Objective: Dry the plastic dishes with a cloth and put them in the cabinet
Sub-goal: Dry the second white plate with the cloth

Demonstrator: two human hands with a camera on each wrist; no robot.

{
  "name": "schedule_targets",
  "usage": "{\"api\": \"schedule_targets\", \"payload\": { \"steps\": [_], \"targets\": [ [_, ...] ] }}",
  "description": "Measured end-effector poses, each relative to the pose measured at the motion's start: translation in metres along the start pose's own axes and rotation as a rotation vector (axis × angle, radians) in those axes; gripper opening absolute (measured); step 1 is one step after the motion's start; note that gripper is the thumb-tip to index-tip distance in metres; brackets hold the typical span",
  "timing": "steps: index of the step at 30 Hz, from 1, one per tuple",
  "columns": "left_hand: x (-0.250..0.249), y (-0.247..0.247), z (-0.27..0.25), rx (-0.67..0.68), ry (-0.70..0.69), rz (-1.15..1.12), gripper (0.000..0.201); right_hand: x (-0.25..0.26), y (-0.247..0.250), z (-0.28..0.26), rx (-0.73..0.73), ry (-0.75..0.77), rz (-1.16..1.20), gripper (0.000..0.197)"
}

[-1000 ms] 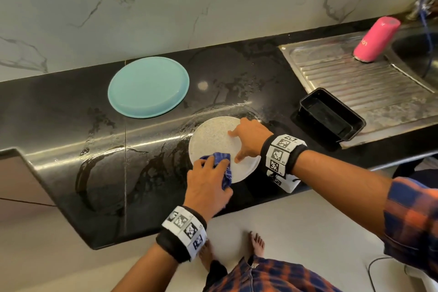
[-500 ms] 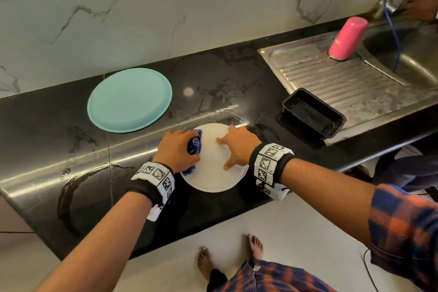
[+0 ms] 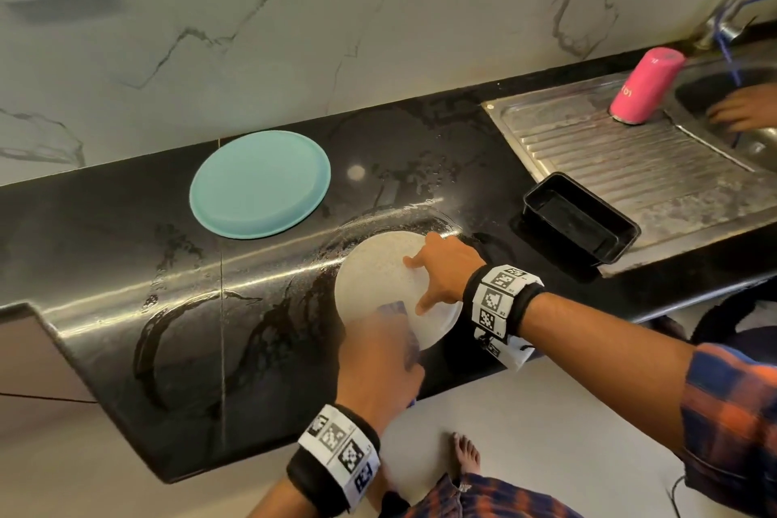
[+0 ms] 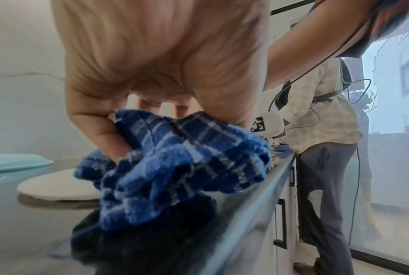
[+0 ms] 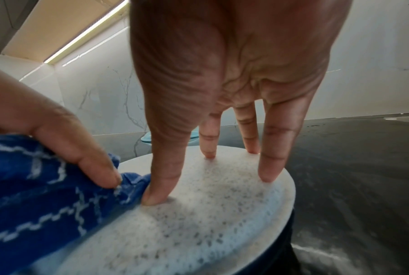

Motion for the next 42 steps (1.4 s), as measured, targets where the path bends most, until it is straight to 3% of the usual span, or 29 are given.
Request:
{"api": "schedule_targets", "payload": {
  "steps": [5,9,15,19,22,24,28,31,35,38,42],
  "targets": [
    [-0.013,0.013,0.004,0.017,-0.043,-0.067,0.070,-0.003,0.003,-0.003,-0.014,0.022,-0.008,0.094],
    [-0.007,0.046,0.017,-0.114,-0.062,-0.095,0.071,-0.009,0.012,-0.006,-0.015,0.046,0.083,0.082],
    [-0.005,0.058,0.059,-0.138,-0.107,-0.230,0.075,-0.024,0.033,-0.030,-0.252,0.013,0.456,0.040],
    [-0.004,0.055,0.060,-0.143,-0.144,-0.434,0.067,-0.018,0.006,-0.043,-0.333,0.003,0.616,0.039],
    [0.023,0.051,0.056,-0.165,-0.089,-0.397,0.058,-0.010,-0.017,-0.049,-0.380,0.009,0.591,0.043],
    [0.044,0.042,0.056,-0.102,-0.040,-0.345,0.066,0.001,-0.026,-0.052,-0.374,0.026,0.550,0.057],
    [0.054,0.022,0.059,0.044,-0.071,-0.291,0.090,0.024,-0.032,-0.045,-0.327,-0.003,0.291,0.089],
    [0.053,0.020,0.062,0.076,-0.056,-0.261,0.098,0.032,-0.027,-0.031,-0.262,-0.018,0.121,0.080],
    [0.055,0.018,0.060,0.125,-0.009,-0.267,0.112,0.026,-0.006,-0.010,-0.228,-0.015,0.087,0.054],
    [0.052,0.016,0.058,0.146,0.008,-0.263,0.109,0.019,0.018,0.013,-0.196,0.004,0.064,0.056],
    [0.049,0.016,0.058,0.164,0.054,-0.231,0.109,0.024,0.037,0.040,-0.079,0.174,-0.013,0.057]
  ]
}}
Point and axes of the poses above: each hand's wrist, its own z-axis towards the middle knuckle, its own y-axis out of the back of the hand, x = y × z, the point moved 3 cm from there along z, towards the middle knuckle, and after that the axes turned 9 degrees about x, right-handed, at the moved point
